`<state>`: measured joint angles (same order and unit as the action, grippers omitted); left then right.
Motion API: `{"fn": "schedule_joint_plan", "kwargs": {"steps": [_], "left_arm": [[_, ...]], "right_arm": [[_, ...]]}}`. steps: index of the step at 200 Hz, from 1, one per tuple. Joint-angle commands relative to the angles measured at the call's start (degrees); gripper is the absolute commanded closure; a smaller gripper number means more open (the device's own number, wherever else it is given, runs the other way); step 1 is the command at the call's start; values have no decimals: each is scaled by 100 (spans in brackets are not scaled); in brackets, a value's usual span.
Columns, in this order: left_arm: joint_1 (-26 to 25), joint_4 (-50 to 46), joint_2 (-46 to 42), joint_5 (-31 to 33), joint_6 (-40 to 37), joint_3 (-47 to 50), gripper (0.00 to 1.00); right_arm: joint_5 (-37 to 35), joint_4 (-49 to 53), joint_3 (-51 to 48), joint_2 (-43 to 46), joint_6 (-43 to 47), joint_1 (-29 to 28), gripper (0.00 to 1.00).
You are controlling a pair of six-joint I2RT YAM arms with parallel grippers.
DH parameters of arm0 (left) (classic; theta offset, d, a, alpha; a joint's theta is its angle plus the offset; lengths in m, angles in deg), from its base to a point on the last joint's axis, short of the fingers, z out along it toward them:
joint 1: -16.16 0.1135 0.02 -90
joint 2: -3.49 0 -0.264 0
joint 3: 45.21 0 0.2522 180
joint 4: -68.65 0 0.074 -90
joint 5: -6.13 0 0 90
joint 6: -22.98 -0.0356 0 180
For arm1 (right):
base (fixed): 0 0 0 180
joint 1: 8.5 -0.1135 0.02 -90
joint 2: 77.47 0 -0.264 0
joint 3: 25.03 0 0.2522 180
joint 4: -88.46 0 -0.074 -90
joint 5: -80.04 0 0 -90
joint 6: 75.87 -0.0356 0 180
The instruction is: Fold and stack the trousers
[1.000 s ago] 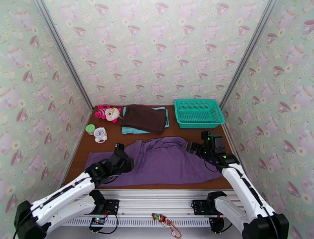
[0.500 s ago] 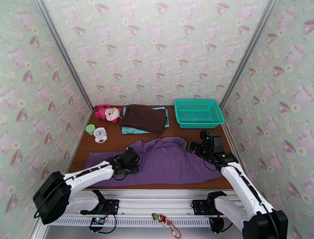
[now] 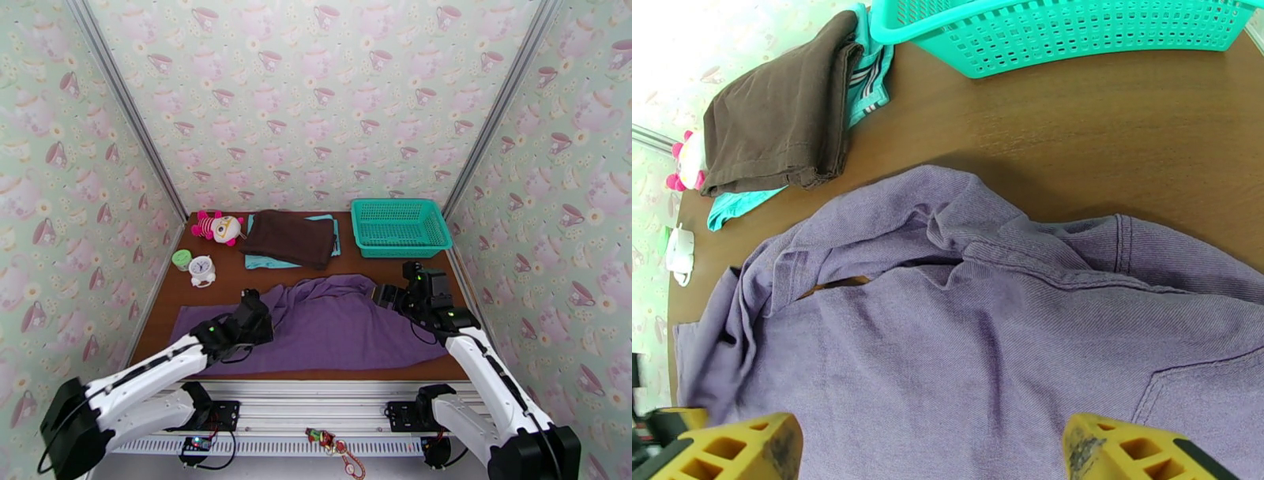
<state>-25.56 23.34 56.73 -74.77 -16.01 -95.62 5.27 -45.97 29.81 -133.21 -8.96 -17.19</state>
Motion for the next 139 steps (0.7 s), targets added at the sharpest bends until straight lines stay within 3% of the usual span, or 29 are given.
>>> {"fn": "schedule_joint_plan", "kwargs": {"steps": [1, 24, 40, 64, 70, 84, 103, 114, 139], "left_arm": [[563, -78, -691, 778, 454, -323, 100], [1744, -248, -575, 1211, 786, -855, 100], [2467, -362, 186, 1327, 853, -1414, 98], [3273, 411, 1572, 1163, 611, -2015, 97], [3434, 575, 1974, 1067, 562, -2304, 88], [3681, 457, 2994, 837, 510, -3001, 50], [3785, 144, 4052, 781, 123, -3865, 10], [3768, 363, 4229, 871, -224, -3962, 6], [3452, 990, 3822, 999, -1278, -3414, 6]], "right_arm": [[8, -137, -26, -133, 93, -35, 9], [51, -222, -5, -233, 81, -36, 10], [49, -267, -12, -244, 85, -45, 10], [73, -272, -4, -278, 119, -45, 9], [82, -256, -3, -286, 131, -45, 9], [68, -175, -4, -241, 176, -45, 9], [-1, -9, -20, -62, 226, -45, 9], [-57, 101, -21, 69, 252, -45, 9], [-87, 132, -89, 329, 179, -45, 9]]}}
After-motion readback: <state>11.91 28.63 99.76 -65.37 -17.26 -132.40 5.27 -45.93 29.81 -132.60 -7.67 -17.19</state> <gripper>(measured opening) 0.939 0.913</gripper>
